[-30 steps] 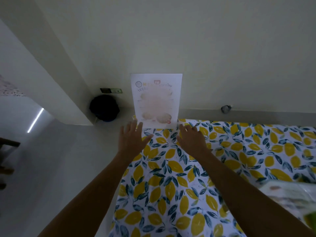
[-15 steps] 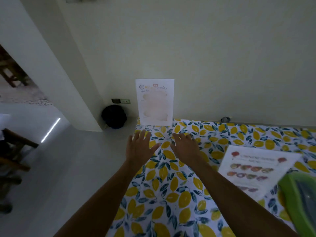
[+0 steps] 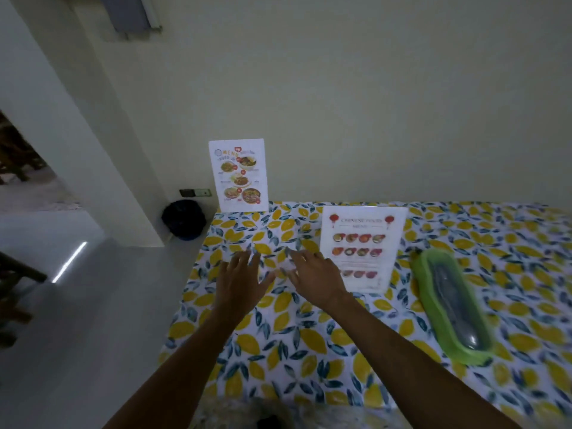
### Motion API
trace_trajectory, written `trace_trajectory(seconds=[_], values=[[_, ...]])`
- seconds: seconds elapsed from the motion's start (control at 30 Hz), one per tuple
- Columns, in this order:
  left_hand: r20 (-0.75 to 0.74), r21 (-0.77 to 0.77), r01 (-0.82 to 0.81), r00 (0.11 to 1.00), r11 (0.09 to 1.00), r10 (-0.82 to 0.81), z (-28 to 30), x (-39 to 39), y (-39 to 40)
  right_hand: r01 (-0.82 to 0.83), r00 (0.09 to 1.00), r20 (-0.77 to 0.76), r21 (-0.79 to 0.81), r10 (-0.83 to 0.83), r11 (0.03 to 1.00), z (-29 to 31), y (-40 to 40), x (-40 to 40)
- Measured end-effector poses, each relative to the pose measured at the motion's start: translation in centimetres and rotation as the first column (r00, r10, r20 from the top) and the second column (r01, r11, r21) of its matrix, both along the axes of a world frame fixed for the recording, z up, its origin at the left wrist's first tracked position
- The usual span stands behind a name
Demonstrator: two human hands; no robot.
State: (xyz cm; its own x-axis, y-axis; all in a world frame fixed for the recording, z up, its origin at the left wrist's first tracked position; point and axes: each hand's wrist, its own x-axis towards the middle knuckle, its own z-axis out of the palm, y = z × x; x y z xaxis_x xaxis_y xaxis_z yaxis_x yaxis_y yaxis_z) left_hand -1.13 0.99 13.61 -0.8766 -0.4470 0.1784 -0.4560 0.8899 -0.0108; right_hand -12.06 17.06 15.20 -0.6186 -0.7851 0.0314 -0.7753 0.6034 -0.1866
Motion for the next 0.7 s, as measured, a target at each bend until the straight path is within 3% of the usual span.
trace_trajectory(seconds=[0.4,0.7], values=[[0.017,0.092,0.107,0.994,0.990,-0.109,-1.4,-4.9,9.9,0.282,0.958,0.018,0.147,-0.288,0.948,-1.5,17.2,-4.3],[0.090,0.114,0.017,0.996,0.993,-0.027,-5.0,-9.6,8.5,0.369,0.915,0.089,0.213,-0.394,0.905,-4.6,20.9,-10.7]])
